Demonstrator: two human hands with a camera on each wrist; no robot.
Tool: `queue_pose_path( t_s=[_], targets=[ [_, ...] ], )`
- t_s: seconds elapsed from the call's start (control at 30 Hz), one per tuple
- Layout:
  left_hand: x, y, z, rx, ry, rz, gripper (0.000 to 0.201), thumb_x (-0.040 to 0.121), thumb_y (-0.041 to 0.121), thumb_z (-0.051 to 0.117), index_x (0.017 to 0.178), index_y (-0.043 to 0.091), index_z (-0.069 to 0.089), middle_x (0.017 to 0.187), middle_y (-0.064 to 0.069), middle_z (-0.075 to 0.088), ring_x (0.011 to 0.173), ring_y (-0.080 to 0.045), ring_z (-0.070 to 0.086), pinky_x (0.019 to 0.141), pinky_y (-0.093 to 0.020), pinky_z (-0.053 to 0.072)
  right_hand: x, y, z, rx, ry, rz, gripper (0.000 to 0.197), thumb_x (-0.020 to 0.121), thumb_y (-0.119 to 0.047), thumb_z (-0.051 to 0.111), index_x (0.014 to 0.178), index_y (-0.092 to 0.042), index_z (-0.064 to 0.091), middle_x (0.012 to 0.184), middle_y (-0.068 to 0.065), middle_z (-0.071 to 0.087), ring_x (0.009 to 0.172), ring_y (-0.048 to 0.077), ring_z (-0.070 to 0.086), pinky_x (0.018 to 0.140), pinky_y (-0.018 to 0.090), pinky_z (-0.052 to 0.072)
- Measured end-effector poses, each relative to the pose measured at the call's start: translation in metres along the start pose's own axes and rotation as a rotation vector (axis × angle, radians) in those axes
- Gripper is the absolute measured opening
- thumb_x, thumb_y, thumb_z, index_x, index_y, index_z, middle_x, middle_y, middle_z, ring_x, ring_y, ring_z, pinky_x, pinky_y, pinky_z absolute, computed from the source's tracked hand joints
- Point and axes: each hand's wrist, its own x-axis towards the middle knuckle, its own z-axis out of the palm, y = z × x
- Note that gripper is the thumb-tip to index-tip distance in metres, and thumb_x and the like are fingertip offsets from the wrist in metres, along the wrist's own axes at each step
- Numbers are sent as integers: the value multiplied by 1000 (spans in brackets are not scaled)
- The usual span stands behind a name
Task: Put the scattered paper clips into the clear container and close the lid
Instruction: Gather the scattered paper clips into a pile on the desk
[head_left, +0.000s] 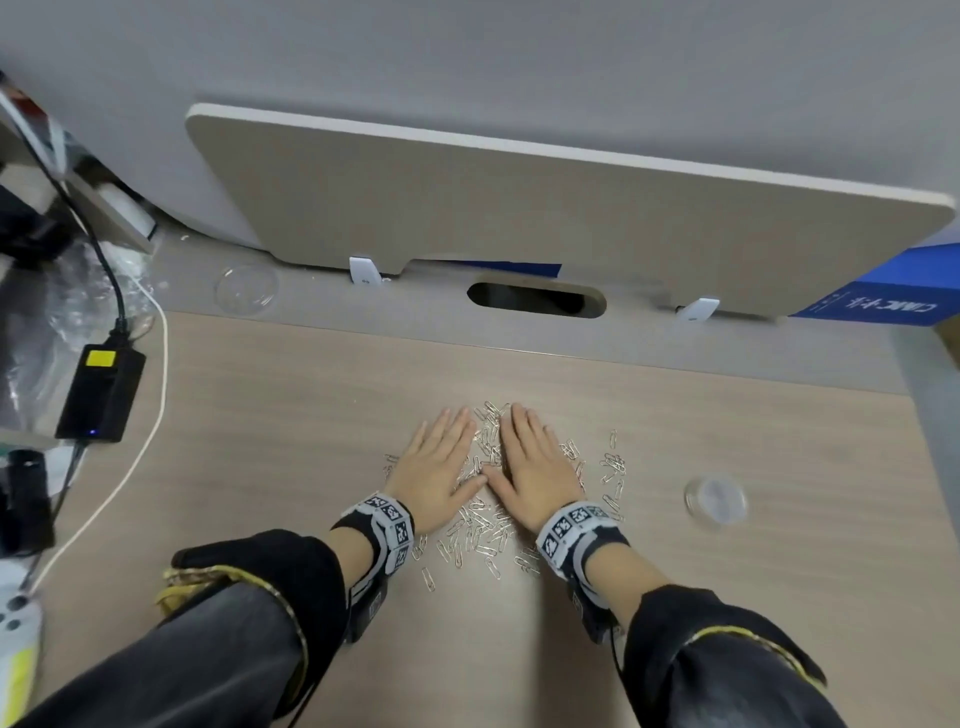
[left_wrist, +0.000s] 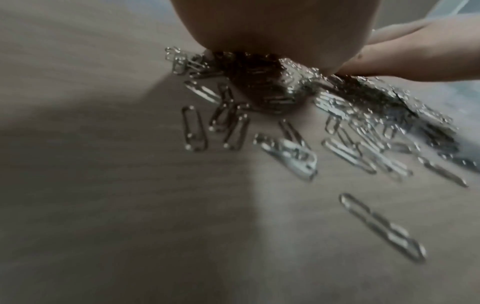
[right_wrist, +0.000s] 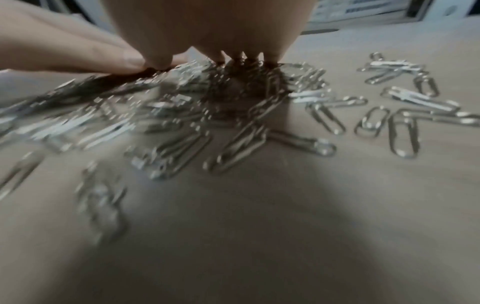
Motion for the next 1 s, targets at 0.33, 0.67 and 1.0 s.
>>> queue_pose_path(
  t_s=[0.33, 0.67, 1.0],
  targets=[
    [-11, -38, -19, -145, 109, -187, 74, 98, 57, 12, 156, 16, -8, 163, 0, -16, 151, -19, -19, 126, -41, -5, 33, -11, -18, -5, 32, -7, 76, 96, -59, 22, 153, -16, -1, 161, 4, -10, 149, 21, -6, 120, 38, -1],
    [-37, -34, -3, -105, 51, -126, 95, 82, 75, -5, 157, 16, -5, 162, 0, -19, 151, -21, -20, 124, -41, -10, -3, -19, 9, -140, -82, -289, 77, 94, -65, 18, 153, -19, -4, 160, 2, -11, 148, 22, -11, 122, 45, 3],
    [-22, 13, 11, -49, 12, -5, 76, 98, 63, 18, 156, 20, -9, 163, 2, -20, 151, -20, -23, 124, -43, -10, -30, 22, 5, -40, -18, 102, 79, 92, -64, 11, 152, -18, -7, 158, 4, -19, 147, 22, -16, 119, 38, -8]
  ],
)
